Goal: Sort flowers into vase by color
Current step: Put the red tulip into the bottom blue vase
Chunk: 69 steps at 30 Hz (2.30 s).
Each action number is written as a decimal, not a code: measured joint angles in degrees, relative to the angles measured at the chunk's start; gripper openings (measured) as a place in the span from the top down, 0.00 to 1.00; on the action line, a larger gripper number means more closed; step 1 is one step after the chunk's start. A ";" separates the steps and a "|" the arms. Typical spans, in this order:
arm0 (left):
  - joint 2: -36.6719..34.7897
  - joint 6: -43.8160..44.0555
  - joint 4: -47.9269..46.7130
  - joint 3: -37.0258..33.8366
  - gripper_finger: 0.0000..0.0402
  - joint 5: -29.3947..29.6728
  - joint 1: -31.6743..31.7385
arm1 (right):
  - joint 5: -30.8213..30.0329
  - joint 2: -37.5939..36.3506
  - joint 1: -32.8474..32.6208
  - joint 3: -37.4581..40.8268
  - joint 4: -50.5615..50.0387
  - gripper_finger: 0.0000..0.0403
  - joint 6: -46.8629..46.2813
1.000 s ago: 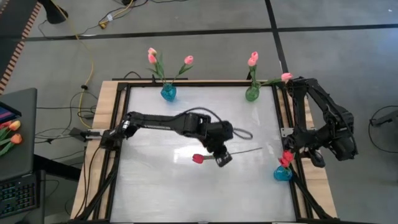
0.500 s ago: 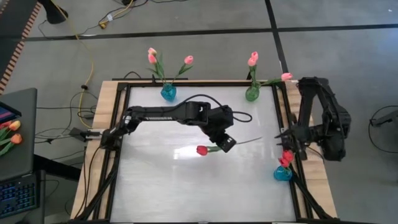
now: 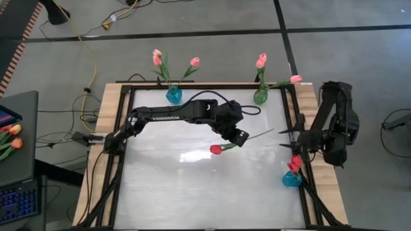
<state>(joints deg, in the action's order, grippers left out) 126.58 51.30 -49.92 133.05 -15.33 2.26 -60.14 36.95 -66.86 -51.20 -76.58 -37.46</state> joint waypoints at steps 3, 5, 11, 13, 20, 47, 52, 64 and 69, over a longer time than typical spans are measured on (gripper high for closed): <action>0.05 1.06 3.01 0.00 1.00 0.21 0.00 | 1.41 1.03 5.08 0.00 4.08 0.39 6.29; 0.05 1.83 4.52 0.00 1.00 0.80 -0.01 | 3.61 1.98 9.05 0.00 6.41 0.39 11.04; 0.05 2.75 5.80 0.00 1.00 2.59 -0.19 | 7.55 6.80 22.09 0.00 14.91 0.39 25.61; 0.05 2.40 5.80 0.00 1.00 5.00 -0.32 | 10.36 8.59 26.03 0.00 17.39 0.39 29.33; 0.07 2.19 6.74 0.00 1.00 6.14 -0.37 | 12.07 12.69 33.73 0.00 21.03 0.39 36.35; 0.07 1.34 6.83 0.00 0.99 5.67 -0.50 | 14.01 12.98 37.61 0.00 26.04 0.90 43.99; 0.07 -0.68 6.96 0.02 0.93 6.12 -0.82 | 14.04 12.98 37.61 0.00 26.07 0.96 44.01; 0.07 -4.14 8.60 0.02 0.53 7.30 0.32 | 24.32 9.47 37.61 0.00 25.99 0.96 38.95; 0.07 -4.53 16.99 0.02 0.44 0.64 2.43 | 26.77 5.20 37.69 0.00 24.79 0.96 36.47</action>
<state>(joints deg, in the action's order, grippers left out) 126.65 46.77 -32.93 133.08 -14.69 4.69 -33.37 42.16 -29.18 -51.20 -51.79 -0.99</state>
